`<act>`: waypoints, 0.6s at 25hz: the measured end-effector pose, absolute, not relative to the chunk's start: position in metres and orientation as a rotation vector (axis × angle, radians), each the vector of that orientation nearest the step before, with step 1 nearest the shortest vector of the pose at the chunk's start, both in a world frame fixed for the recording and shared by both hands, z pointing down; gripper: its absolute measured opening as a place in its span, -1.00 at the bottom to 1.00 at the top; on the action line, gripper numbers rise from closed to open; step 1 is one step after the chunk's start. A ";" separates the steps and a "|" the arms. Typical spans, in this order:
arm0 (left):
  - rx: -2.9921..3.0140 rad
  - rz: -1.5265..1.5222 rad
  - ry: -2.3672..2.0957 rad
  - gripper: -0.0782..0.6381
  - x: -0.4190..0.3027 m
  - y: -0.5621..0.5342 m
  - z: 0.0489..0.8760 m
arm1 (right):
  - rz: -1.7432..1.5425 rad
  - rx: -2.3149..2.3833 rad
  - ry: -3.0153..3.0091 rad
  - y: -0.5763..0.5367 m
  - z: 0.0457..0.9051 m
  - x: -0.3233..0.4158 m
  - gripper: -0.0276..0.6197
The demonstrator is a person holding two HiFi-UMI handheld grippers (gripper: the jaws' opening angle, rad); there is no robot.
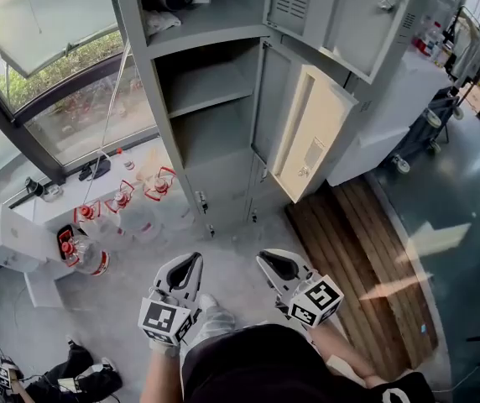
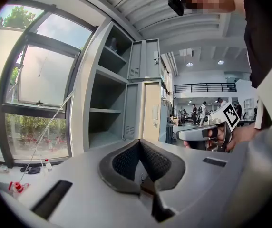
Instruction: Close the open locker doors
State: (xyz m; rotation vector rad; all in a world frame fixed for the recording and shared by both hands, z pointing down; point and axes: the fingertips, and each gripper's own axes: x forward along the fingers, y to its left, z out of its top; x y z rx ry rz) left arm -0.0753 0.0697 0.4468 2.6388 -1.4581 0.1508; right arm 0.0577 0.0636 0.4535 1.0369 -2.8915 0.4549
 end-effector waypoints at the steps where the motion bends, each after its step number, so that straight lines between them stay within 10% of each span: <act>1: 2.650 0.153 -1.442 -0.73 -0.083 0.060 0.446 | 0.452 1.049 -2.888 0.054 0.453 0.050 -0.73; 15: 2.749 0.203 -1.284 -0.73 -0.179 -0.030 0.462 | 0.424 1.217 -2.831 -0.040 0.460 -0.054 -0.73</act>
